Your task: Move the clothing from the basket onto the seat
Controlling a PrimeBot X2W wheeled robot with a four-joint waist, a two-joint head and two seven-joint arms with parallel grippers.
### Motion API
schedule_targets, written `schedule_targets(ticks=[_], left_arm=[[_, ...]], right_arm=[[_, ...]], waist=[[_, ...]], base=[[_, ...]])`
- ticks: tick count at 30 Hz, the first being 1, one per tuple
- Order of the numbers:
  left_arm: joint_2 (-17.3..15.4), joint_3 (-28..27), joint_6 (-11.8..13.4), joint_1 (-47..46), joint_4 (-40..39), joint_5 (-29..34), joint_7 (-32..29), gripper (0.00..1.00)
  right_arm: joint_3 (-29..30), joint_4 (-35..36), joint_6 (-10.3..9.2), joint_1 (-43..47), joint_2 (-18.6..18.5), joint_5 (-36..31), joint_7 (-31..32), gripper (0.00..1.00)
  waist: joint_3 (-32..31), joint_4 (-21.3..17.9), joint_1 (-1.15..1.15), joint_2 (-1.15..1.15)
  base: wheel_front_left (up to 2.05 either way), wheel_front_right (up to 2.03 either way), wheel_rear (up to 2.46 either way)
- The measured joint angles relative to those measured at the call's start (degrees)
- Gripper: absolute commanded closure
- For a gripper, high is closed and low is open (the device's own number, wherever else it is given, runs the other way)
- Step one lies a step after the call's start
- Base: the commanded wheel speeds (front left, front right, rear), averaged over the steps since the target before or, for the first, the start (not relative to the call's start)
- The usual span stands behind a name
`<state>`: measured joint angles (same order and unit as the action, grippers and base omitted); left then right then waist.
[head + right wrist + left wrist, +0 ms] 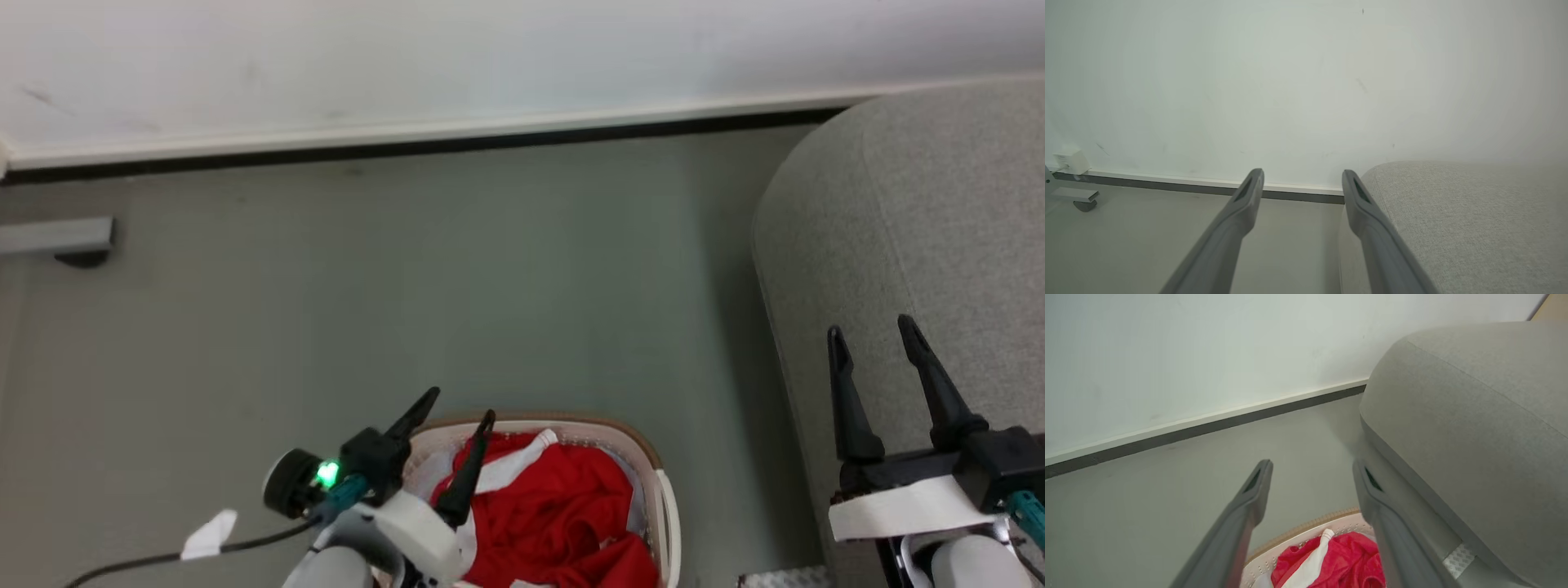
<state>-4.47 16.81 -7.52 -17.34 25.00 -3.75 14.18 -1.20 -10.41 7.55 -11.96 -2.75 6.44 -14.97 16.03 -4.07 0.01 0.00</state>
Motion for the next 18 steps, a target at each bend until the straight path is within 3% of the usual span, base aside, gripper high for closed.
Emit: schedule_targets(ticks=[9,18], left_arm=[[-0.5,7.1,0.0,-10.6,12.5,3.3,-5.8,0.0],[-0.6,6.8,4.4,-15.9,22.2,4.0,-7.0,0.0]], right_arm=[[-1.9,3.9,0.0,-7.4,0.0,1.3,0.0,0.0],[-4.1,6.5,0.0,-9.5,0.0,5.5,0.0,0.0]], waist=[[12.7,-1.6,0.01,0.0],[22.2,-4.0,0.01,0.0]], base=[[0.0,0.0,0.0],[0.0,0.0,0.0]])
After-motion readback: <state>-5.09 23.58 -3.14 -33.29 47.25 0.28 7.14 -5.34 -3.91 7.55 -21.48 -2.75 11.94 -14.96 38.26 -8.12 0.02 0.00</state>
